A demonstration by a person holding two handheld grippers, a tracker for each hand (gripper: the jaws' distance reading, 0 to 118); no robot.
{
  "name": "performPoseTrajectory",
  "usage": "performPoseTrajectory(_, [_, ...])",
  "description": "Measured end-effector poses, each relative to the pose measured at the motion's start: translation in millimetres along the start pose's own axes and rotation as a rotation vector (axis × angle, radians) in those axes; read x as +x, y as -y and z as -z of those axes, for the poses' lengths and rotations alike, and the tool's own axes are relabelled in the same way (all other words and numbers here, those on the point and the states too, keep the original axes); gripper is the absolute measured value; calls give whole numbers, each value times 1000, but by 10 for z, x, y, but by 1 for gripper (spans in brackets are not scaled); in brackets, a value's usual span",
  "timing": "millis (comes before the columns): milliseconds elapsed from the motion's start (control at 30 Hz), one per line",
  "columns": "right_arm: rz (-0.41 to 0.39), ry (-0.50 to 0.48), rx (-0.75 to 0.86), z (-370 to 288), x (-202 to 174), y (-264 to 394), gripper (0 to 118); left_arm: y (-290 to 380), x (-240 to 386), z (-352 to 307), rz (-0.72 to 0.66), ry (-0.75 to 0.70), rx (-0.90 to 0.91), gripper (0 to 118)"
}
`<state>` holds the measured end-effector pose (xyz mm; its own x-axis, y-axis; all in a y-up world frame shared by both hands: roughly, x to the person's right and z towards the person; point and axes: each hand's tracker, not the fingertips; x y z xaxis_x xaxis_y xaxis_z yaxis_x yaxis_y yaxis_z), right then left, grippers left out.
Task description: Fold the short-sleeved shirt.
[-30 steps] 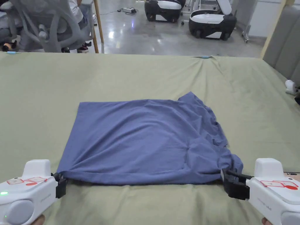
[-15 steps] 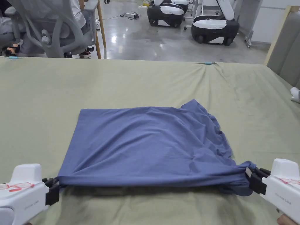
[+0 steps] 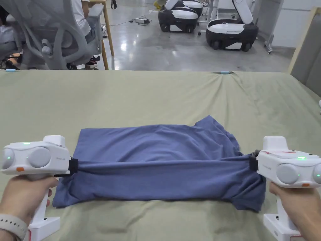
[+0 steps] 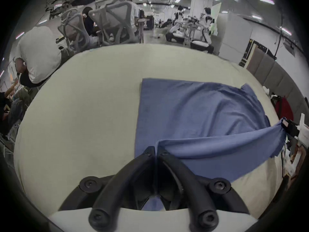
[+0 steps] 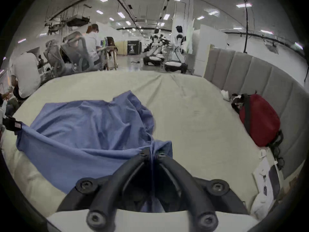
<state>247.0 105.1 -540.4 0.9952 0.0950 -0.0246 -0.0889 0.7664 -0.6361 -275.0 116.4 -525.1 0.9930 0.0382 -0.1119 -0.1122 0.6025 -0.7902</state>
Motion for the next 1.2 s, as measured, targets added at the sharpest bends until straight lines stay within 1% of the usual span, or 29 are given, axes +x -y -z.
performPoseTrajectory(100, [-1,-4,-27,136,-27,126,5,37,41,87,-9,-16,-7,1])
performPoseTrajectory(133, [12,-10,-20,100,-16,171,8,94,60,20,-13,-14,13,7])
performPoseTrajectory(167, [38,-13,9,-1,-20,195,20,144,79,-72,-27,1,58,21])
performPoseTrajectory(200, [47,-2,58,-156,-46,225,53,231,117,-230,-40,13,121,57])
performPoseTrajectory(233, [39,6,125,-370,-96,259,79,334,184,-378,-29,2,193,83])
performPoseTrajectory(267, [46,-10,180,-560,-152,293,96,438,258,-504,-12,-8,264,98])
performPoseTrajectory(300, [62,-43,246,-795,-225,340,106,584,335,-672,1,2,360,100])
performPoseTrajectory(333, [76,-85,306,-1028,-311,392,107,737,428,-826,0,28,466,98])
performPoseTrajectory(400, [98,-119,368,-1405,-524,513,107,1001,585,-1072,17,59,575,98])
performPoseTrajectory(467, [88,-128,408,-1675,-698,668,105,1266,741,-1303,42,38,678,96])
performPoseTrajectory(500, [71,-120,418,-1788,-812,747,94,1404,816,-1408,61,17,721,90])
performPoseTrajectory(533, [48,-116,432,-1880,-883,839,77,1533,879,-1498,77,-7,749,83])
performPoseTrajectory(567, [31,-108,447,-1932,-931,914,77,1610,869,-1525,88,-20,764,78])
performPoseTrajectory(600, [14,-83,453,-1957,-986,993,71,1710,897,-1588,100,-21,776,78])
performPoseTrajectory(633, [-6,-75,453,-1967,-1023,1061,42,1777,918,-1627,117,-26,761,56])
performPoseTrajectory(667, [-5,-83,449,-1964,-1024,1099,16,1826,936,-1645,136,-47,746,25])
performPoseTrajectory(700, [1,-79,456,-1978,-1021,1145,0,1884,902,-1640,147,-39,723,0])
performPoseTrajectory(767, [15,-93,449,-1993,-980,1158,0,1978,796,-1654,123,37,677,0])
performPoseTrajectory(800, [12,-97,438,-1990,-976,1165,0,2022,754,-1646,115,43,643,0])
performPoseTrajectory(833, [9,-92,446,-1992,-979,1198,0,2036,737,-1612,120,4,649,0])
performPoseTrajectory(900, [-5,-80,452,-2002,-976,1201,0,2096,628,-1584,112,-2,632,0])
performPoseTrajectory(1000, [-5,-95,449,-2013,-989,1189,0,2053,505,-1461,80,-24,527,0])
performPoseTrajectory(1067, [-12,-112,440,-2004,-992,1189,0,1898,384,-1321,94,-13,442,0])
performPoseTrajectory(1100, [-14,-116,424,-1982,-997,1190,0,1750,397,-1223,134,-58,392,0])
performPoseTrajectory(1133, [-16,-115,420,-1974,-999,1185,0,1610,313,-1103,135,-84,336,0])
performPoseTrajectory(1200, [-12,-110,420,-1960,-993,1180,0,1361,99,-887,28,-41,268,0])
